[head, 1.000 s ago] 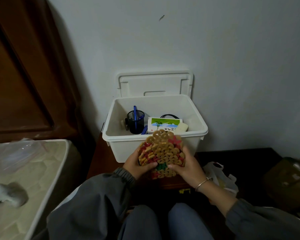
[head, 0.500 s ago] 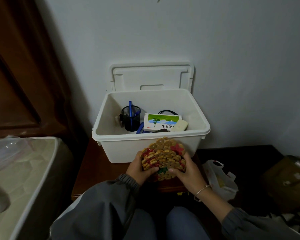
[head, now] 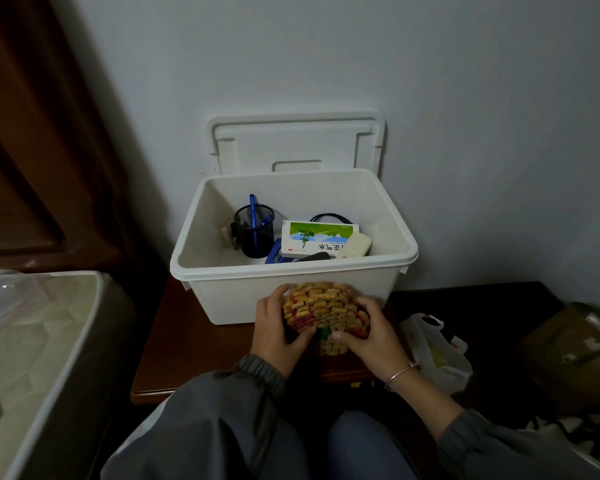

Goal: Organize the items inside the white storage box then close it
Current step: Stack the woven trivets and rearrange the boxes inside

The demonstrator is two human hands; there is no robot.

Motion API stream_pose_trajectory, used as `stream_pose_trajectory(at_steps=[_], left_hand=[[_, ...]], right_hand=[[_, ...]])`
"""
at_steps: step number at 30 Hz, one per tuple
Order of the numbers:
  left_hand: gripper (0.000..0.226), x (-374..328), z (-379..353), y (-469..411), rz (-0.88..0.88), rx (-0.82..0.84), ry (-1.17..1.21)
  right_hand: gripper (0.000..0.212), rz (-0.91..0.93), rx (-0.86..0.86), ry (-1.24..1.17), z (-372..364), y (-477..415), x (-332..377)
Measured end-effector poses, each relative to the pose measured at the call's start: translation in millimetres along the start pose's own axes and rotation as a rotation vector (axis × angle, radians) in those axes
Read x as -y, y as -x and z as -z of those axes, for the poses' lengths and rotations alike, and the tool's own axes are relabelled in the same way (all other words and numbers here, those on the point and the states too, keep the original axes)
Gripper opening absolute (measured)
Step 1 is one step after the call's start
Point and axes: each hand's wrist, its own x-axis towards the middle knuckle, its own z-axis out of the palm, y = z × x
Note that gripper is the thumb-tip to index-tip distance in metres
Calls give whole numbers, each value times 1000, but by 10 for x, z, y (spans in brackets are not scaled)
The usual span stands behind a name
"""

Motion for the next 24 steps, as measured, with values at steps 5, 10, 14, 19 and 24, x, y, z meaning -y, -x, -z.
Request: stream_pose_trajectory(at_steps=[5,10,14,19,24], left_hand=[[72,-48,-10,3,-14,8,-43],[76,-101,-24,-10,-10,12,-36],[75,-134,-50,-37,23,-2,20],[79,-120,-54,-37,71,15,41],[84,-124,-54,-30,75,56,36]], right_hand=[[64,14,-47,-36,-52,38,14],[68,33,-123,-125,-114,72,82],[75,18,-209,-197,-192,99,98],[74,-8,-227,-216,-279,117,125],[71,-54,-195,-281,-335,162,138]])
